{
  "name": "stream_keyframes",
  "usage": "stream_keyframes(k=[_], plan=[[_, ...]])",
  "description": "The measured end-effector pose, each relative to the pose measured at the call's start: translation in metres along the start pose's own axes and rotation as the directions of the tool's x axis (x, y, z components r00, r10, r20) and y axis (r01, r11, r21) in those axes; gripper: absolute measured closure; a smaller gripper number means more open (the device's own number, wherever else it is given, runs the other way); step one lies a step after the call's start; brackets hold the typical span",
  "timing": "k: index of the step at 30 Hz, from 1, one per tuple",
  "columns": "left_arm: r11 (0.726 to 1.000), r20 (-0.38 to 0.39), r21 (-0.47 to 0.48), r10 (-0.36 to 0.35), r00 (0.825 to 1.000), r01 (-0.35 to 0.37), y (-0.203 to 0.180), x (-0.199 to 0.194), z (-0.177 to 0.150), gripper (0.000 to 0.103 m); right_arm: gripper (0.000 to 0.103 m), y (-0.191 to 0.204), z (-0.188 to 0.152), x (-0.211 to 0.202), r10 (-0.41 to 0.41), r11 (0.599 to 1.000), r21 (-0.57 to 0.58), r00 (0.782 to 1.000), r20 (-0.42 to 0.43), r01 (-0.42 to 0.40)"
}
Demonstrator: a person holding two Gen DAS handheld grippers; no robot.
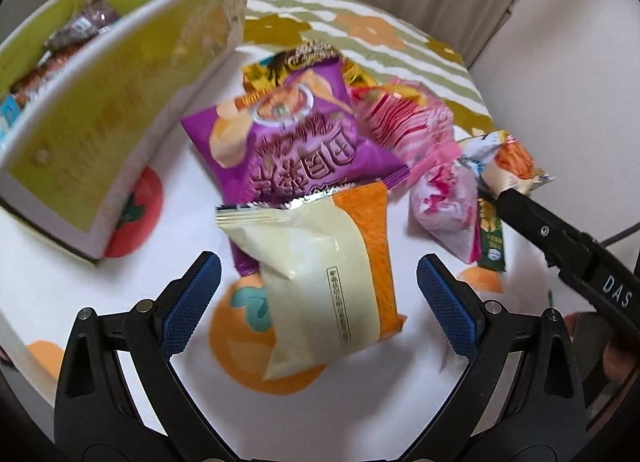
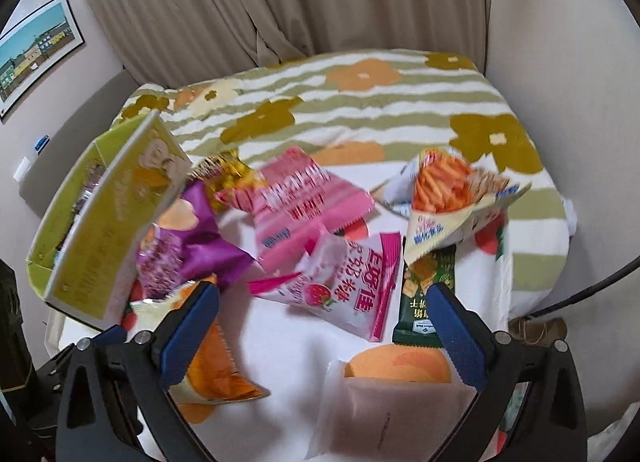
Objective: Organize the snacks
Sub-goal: 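Move both tools back over the remaining snack bags, then grasp the orange-cream bag with the left tool while the right tool grasps the pink strawberry bag, lift both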
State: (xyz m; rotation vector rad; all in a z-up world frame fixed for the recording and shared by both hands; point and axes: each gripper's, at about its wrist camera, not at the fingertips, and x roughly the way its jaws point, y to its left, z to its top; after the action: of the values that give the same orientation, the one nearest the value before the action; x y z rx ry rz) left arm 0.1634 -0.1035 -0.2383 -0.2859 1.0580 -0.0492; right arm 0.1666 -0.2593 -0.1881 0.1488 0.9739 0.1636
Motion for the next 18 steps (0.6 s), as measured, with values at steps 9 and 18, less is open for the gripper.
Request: stream_keyframes(k=[9, 18], plan=[[0.999, -0.047, 0.030, 0.012, 0.999, -0.011, -0.015, 0.028, -0.010, 0.016, 0.001, -0.017, 0.002, 0.030, -0.006, 0.995, 0.096, 1.000, -0.027, 0.009], [0.998, -0.082, 0.060, -0.007, 0.997, 0.012, -0.014, 0.035, -0.009, 0.040, 0.001, -0.021, 0.006, 0.059, 0.002, 0.983, 0.184, 0.997, -0.080, 0.013]])
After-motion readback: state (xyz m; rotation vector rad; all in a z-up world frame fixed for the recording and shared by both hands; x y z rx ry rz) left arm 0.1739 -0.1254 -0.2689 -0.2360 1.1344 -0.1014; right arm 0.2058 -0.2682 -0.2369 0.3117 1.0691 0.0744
